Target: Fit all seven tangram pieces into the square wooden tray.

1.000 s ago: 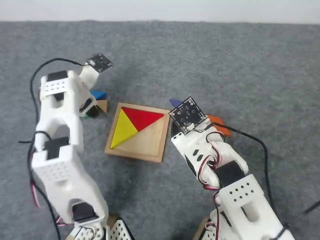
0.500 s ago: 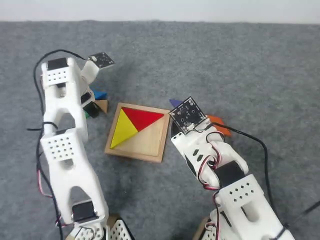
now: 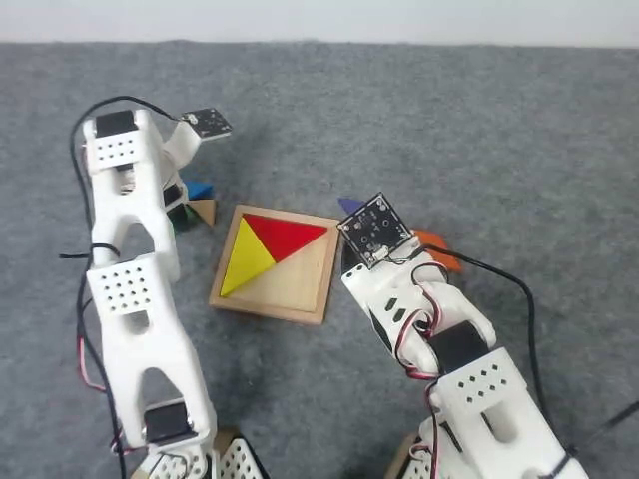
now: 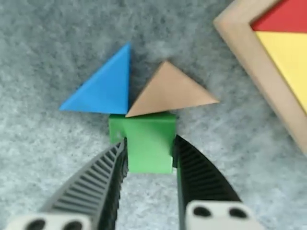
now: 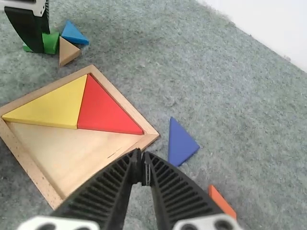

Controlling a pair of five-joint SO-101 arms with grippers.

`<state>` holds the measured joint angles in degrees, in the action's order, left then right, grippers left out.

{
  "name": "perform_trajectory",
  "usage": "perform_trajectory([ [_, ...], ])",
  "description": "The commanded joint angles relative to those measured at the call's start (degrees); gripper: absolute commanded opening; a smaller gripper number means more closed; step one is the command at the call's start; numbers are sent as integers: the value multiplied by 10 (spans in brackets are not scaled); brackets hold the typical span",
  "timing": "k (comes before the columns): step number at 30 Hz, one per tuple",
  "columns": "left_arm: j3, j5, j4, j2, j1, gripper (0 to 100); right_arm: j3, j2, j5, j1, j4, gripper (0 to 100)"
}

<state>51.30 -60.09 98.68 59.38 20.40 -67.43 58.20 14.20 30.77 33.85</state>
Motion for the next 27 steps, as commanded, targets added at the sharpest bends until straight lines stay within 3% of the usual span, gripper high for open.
perform_trajectory([
  [1,-39,21,19,-52,7,134,5,13,-4,-5,-15,9],
  [12,-219,21,5,-235,5,133,5,12,-4,-5,-15,9],
  [20,-304,24,-160,-247,5,147,5,12,-4,-5,-15,9],
  [27,-305,24,-229,-202,10,248,5,12,-4,-5,-15,8],
])
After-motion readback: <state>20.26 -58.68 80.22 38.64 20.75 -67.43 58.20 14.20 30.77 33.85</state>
